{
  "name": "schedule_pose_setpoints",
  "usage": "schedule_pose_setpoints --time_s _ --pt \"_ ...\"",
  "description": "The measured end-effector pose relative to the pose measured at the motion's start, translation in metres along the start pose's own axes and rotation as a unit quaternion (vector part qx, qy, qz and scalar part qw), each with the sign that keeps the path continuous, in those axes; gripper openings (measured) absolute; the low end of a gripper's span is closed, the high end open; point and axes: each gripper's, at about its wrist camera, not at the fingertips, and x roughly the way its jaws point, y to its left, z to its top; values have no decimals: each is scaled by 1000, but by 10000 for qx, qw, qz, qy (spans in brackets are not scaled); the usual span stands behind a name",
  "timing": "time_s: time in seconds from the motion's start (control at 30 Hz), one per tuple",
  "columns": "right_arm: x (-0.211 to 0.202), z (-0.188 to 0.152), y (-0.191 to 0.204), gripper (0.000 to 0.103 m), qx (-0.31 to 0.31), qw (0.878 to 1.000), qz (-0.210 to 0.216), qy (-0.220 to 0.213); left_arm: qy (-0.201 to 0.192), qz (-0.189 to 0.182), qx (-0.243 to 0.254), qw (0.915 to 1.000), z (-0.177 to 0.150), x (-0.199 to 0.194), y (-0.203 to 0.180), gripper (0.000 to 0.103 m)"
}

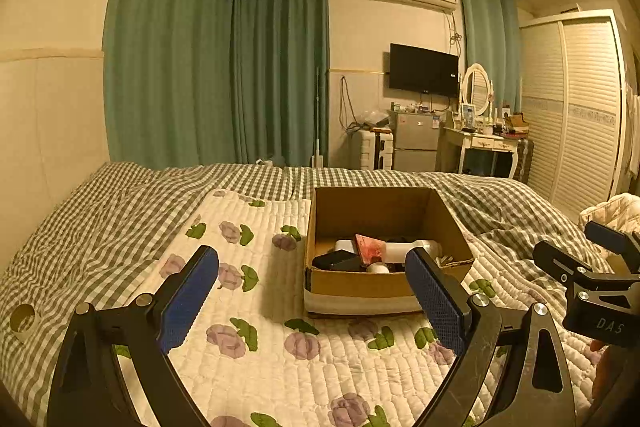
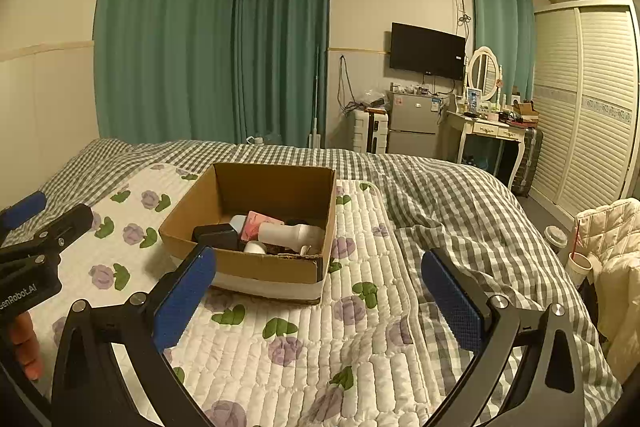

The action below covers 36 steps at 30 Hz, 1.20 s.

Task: Organize rigid objects

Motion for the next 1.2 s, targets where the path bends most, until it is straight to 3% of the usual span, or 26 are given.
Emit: schedule_pose_setpoints --time_s 1.2 --pt "4 0 0 103 -46 9999 -100 43 2 -15 120 9999 4 -3 -7 96"
